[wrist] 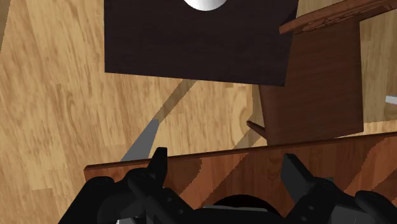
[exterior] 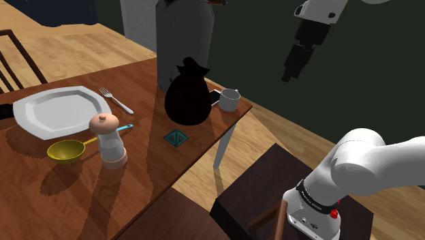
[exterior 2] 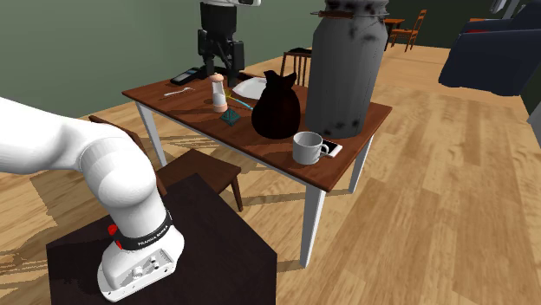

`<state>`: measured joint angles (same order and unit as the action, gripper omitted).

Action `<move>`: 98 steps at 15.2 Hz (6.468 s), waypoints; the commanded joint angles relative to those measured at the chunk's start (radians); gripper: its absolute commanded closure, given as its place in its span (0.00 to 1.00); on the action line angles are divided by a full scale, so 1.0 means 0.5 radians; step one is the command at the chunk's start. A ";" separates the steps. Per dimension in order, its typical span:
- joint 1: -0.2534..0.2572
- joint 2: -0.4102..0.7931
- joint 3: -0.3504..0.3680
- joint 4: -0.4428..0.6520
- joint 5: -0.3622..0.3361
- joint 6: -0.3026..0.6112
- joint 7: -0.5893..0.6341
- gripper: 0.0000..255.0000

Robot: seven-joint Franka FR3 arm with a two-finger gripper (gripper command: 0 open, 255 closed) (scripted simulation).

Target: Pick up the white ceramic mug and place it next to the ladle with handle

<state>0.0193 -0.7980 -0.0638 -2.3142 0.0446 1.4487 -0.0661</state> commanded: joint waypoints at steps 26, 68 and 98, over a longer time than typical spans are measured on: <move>-0.053 1.601 -0.001 0.278 -0.185 1.415 0.071 0.00; -0.058 1.627 -0.007 0.452 -0.197 1.274 0.067 1.00; 0.297 1.313 0.418 0.478 -0.126 0.905 0.802 1.00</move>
<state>0.1557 -0.1395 0.1300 -2.0733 -0.0218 1.9014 0.3079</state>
